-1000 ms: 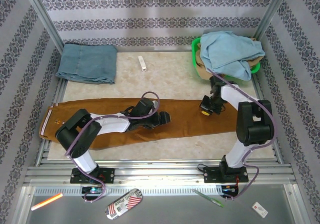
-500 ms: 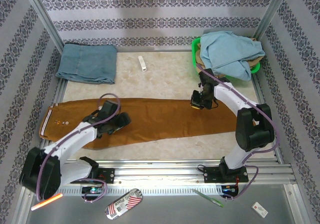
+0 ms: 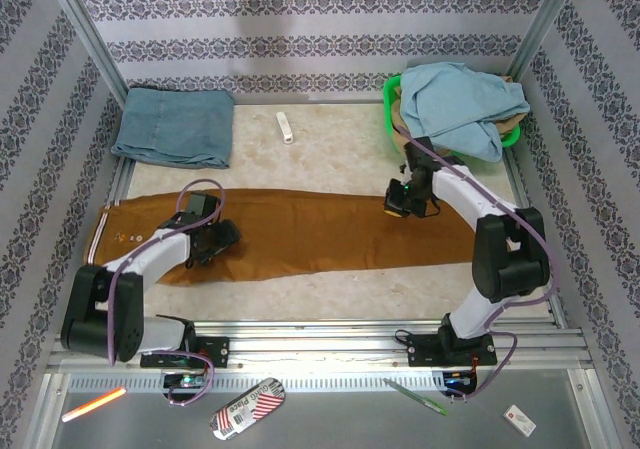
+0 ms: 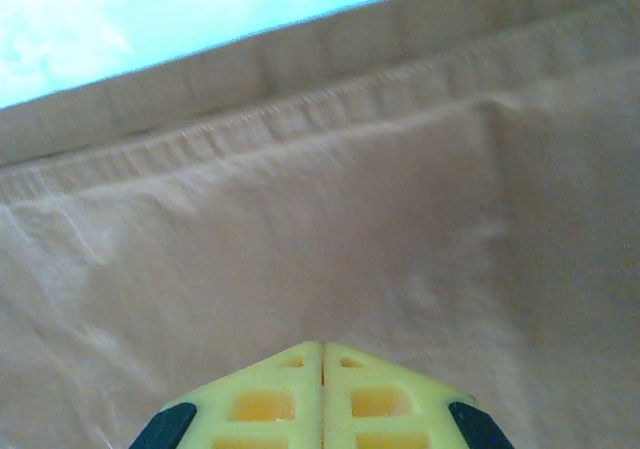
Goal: Fold and stack the trousers
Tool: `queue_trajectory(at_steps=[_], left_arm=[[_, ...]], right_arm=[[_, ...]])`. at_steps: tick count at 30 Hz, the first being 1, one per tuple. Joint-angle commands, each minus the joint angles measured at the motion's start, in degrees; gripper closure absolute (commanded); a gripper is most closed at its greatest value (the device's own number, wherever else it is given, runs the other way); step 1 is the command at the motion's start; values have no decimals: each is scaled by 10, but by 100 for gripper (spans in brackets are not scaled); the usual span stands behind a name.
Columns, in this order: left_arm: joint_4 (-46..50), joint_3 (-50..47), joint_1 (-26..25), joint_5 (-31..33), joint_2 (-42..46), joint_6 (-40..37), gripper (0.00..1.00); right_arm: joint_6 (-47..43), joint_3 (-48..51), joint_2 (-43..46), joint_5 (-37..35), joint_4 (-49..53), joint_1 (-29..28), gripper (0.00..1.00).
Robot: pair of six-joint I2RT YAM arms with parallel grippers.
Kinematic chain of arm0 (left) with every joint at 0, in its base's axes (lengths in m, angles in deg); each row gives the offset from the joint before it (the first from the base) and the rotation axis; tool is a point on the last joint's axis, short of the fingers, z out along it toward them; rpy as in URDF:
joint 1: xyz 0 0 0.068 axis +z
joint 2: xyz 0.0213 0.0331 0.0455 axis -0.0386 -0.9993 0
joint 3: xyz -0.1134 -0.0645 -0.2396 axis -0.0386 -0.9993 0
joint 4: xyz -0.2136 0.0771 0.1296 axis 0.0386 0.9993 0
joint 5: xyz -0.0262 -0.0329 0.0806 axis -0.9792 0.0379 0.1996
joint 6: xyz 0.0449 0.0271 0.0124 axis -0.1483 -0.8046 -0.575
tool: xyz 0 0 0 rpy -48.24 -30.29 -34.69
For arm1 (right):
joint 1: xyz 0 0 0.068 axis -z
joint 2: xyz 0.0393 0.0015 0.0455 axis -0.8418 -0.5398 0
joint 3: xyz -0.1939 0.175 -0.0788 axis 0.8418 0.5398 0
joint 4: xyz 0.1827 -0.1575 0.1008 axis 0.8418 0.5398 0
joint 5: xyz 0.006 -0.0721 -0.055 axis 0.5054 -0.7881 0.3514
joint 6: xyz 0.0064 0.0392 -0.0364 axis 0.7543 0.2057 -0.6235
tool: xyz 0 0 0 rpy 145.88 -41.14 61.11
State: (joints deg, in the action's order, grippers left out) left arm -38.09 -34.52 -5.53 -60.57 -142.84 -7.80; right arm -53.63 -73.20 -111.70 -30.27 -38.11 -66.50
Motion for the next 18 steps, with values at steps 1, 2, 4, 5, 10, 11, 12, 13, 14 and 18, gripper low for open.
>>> queue_trajectory(at_steps=[1,2,4,5,10,11,12,13,14,18], left_arm=[[-89,30,4,-35,-46,-63,25],[-97,42,3,-51,-64,-66,25],[-99,66,0,-66,-96,-79,26],[-89,79,0,-63,-108,-90,26],[-7,98,2,27,-52,-115,25],[13,100,0,39,-26,-112,26],[32,107,-4,46,-8,-103,27],[50,117,-16,52,1,-96,27],[68,134,-40,65,4,-87,27],[66,219,-203,101,-63,-55,26]], right_arm=[[-19,31,44,9,9,35,93],[-19,41,52,11,9,45,93],[-20,54,64,14,6,60,93],[-20,60,68,14,6,64,93],[-21,78,85,8,6,77,93],[-21,81,89,7,5,79,93],[-19,83,90,4,3,82,93],[-18,86,92,1,1,84,93],[-16,88,92,0,-3,87,93],[-9,85,82,3,-13,91,91]])
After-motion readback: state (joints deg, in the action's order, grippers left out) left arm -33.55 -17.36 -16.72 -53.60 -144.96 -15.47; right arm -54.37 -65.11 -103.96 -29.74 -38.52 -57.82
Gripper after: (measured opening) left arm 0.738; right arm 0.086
